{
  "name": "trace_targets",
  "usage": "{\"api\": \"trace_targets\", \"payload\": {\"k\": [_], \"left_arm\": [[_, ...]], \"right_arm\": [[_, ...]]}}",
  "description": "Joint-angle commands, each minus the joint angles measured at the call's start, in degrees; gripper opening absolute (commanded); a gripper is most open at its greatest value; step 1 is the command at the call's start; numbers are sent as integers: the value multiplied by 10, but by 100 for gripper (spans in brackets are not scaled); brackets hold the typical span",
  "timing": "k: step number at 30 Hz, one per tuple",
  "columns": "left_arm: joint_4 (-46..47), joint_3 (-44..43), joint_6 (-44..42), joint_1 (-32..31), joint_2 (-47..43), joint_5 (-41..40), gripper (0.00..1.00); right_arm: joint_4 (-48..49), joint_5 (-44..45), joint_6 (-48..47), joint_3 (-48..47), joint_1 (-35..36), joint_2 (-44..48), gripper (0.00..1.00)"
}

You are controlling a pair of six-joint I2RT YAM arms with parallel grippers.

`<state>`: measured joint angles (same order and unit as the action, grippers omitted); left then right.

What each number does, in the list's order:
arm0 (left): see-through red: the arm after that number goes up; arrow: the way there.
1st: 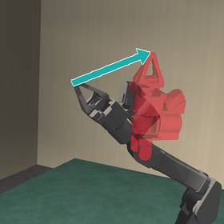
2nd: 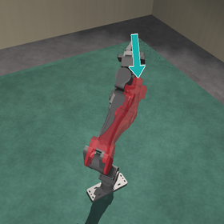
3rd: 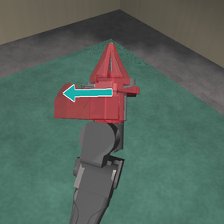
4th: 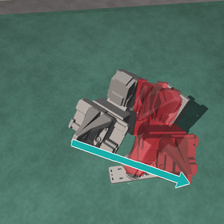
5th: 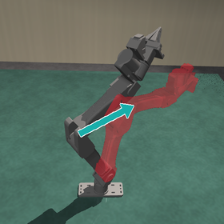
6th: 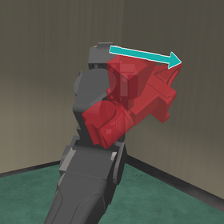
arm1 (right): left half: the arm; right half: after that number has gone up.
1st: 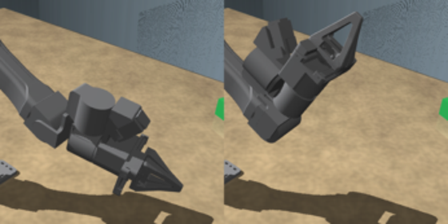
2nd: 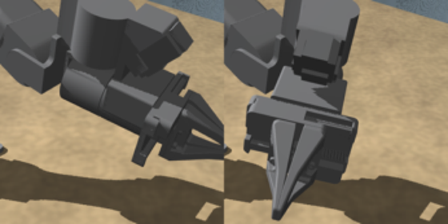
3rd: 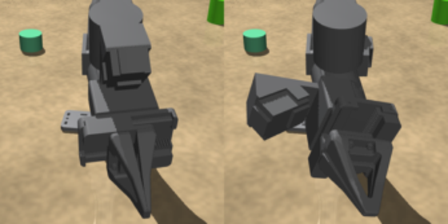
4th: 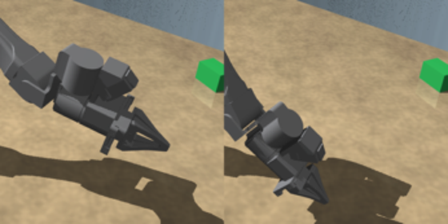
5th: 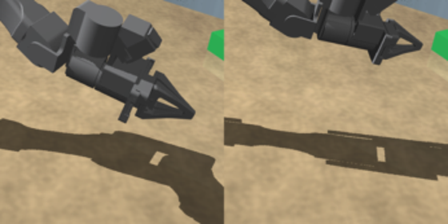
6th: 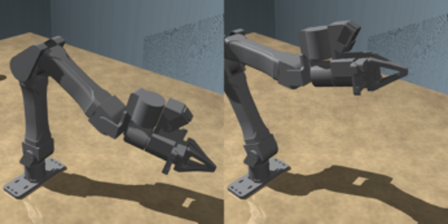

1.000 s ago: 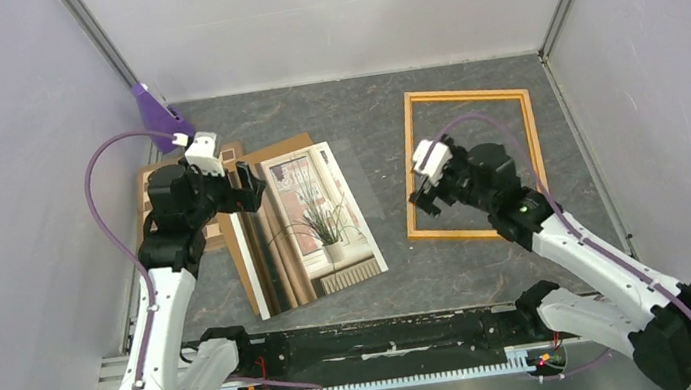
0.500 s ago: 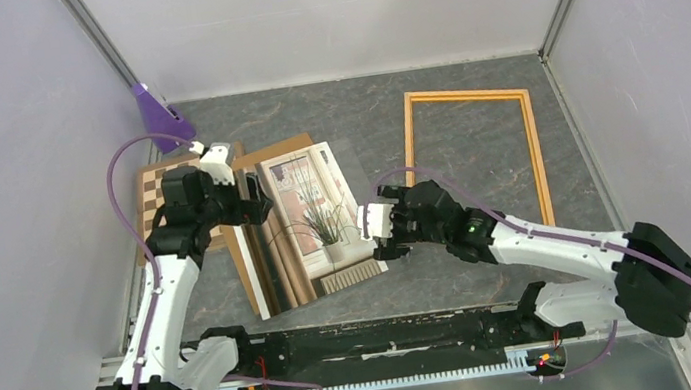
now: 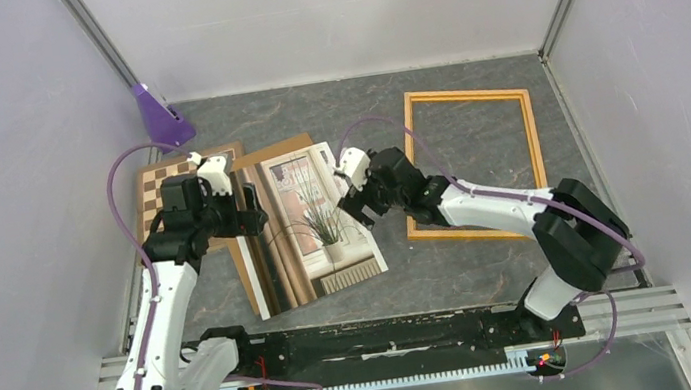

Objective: Put the photo into the frame
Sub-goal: Adjust the photo frame item at the center of the board.

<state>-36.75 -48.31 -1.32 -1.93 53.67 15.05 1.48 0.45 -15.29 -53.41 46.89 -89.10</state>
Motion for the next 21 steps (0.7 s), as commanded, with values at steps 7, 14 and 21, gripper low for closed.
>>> {"api": "trace_targets", "payload": {"k": [7, 14, 21], "left_arm": [[3, -2, -6, 11, -7, 9, 100], [7, 1, 0, 15, 0, 25, 100], [-4, -9, -1, 17, 0, 16, 100]], "right_arm": [[-14, -97, 152, -56, -81, -95, 98], [-14, -143, 187, -70, -107, -140, 98], [-13, -170, 207, -75, -115, -172, 96]]}}
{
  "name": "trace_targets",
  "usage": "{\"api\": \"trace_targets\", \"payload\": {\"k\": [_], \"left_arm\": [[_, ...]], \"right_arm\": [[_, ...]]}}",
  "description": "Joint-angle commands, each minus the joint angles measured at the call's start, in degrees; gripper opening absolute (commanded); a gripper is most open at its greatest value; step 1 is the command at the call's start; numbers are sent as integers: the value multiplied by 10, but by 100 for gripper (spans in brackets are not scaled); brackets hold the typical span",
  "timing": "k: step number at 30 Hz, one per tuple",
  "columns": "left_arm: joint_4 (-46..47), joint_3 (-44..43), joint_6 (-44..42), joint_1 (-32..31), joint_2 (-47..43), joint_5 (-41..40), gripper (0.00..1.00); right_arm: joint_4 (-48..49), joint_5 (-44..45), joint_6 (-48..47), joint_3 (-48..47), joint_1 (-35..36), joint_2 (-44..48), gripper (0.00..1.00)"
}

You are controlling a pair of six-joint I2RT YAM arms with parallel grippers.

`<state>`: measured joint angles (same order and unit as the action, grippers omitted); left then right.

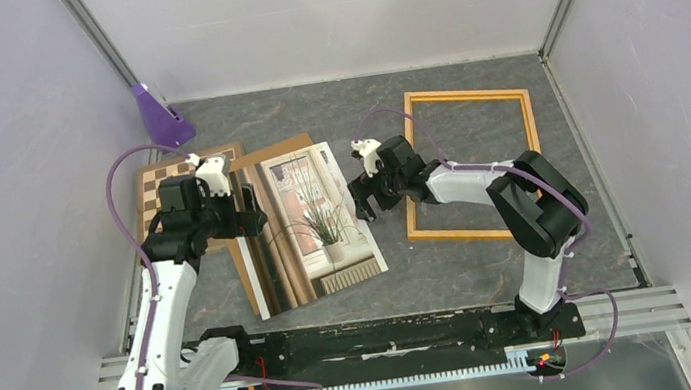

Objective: Put the photo into the frame
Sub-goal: Adjust the photo frame item at the center of the board.

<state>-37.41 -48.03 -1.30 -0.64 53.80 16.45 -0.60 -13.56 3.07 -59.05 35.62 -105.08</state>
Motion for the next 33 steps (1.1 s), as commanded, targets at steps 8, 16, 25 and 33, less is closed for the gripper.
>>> {"api": "trace_targets", "payload": {"k": [8, 16, 25, 33], "left_arm": [[-67, -68, 7, 19, 58, -51, 100], [-103, -76, 23, 61, 112, -13, 100], [-118, -87, 14, 96, 158, -1, 100], [-130, -88, -16, 110, 184, -11, 100]], "right_arm": [[23, -65, 51, -1, -2, -12, 96], [41, -93, 71, 7, 2, -13, 94], [45, -103, 71, -1, 18, -24, 93], [48, -109, 73, -2, 33, -25, 93]]}}
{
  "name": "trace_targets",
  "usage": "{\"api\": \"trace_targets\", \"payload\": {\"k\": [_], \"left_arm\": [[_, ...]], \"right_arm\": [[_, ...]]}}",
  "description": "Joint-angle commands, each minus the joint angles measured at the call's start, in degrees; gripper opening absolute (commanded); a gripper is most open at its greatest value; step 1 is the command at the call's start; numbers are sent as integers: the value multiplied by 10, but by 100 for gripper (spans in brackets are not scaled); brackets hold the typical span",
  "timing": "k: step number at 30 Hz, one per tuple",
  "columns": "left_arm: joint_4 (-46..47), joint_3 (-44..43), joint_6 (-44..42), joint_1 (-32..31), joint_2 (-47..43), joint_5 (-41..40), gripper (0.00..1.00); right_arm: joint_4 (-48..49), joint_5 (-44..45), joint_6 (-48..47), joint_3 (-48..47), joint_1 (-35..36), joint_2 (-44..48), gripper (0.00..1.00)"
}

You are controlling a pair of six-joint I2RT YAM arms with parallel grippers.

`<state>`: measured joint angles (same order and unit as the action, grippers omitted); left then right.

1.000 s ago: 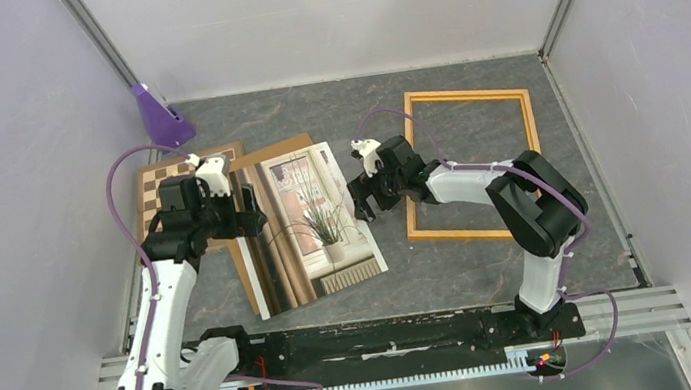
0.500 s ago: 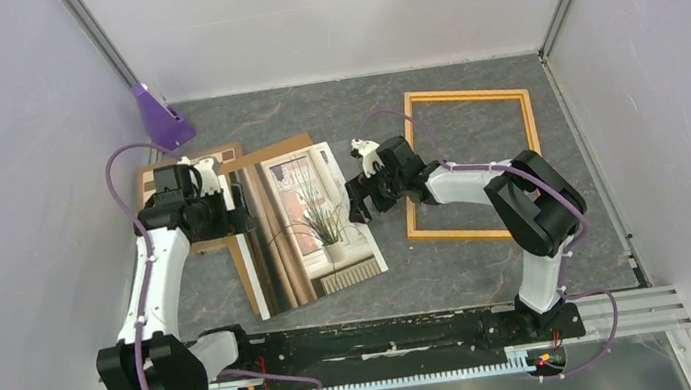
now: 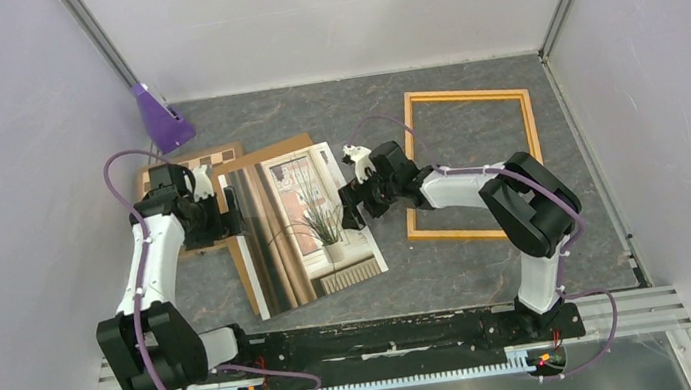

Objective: Put the photo into the frame
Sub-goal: Adjust the photo frame item at the center of the board.

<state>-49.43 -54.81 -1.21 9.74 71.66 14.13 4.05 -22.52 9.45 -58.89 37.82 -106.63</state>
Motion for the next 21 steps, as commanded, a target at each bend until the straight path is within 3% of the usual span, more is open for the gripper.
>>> {"api": "trace_targets", "payload": {"k": [1, 21], "left_arm": [[-12, -19, -20, 7, 7, 12, 100], [-98, -57, -130, 29, 80, 78, 99]], "right_arm": [[2, -20, 10, -1, 12, -7, 93], [5, -19, 6, -2, 49, 8, 93]]}}
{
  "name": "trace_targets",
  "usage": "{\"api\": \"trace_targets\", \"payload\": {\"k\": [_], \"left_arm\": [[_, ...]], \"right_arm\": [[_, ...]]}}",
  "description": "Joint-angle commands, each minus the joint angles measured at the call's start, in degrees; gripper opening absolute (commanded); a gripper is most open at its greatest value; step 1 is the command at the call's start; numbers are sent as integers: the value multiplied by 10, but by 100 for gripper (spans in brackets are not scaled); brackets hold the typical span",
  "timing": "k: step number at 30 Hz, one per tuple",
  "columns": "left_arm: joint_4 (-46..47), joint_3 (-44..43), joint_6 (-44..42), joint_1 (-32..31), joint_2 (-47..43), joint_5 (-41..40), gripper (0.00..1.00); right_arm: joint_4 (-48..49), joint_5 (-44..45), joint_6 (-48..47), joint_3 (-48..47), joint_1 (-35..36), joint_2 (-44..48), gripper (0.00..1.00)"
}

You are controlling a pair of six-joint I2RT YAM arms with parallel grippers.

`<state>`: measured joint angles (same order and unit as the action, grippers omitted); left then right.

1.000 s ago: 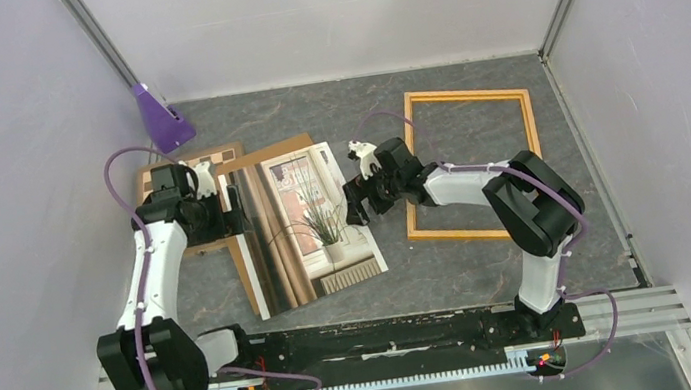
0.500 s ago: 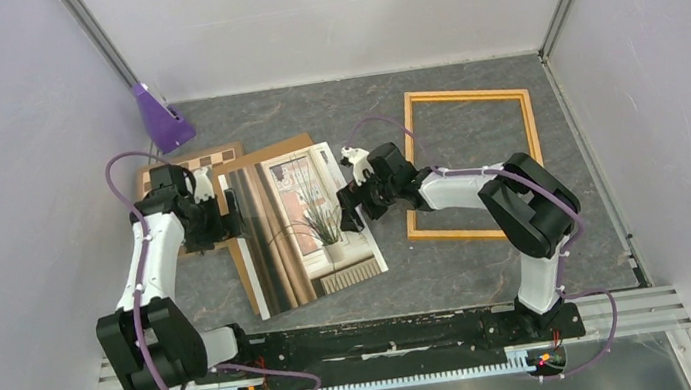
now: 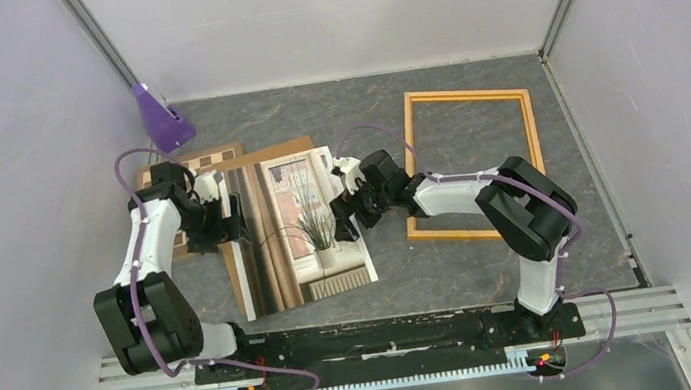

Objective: Put the photo into the frame
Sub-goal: Adjust the photo frame item at the center of the board.

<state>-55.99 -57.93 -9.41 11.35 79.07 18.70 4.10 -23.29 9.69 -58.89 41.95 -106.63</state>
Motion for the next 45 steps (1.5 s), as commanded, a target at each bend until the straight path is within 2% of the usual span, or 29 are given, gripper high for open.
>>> {"api": "trace_targets", "payload": {"k": [1, 12, 27, 45], "left_arm": [[-40, -33, -52, 17, 7, 34, 99], [-53, -61, -76, 22, 6, -3, 98], [20, -50, -18, 22, 71, -20, 98], [36, -50, -3, 20, 131, 1, 99]], "right_arm": [[0, -5, 0, -3, 8, 11, 93], [-56, 101, -92, -14, 11, 66, 95], [-70, 85, -123, 6, 12, 82, 95], [-64, 92, -127, 12, 10, 54, 96]]}}
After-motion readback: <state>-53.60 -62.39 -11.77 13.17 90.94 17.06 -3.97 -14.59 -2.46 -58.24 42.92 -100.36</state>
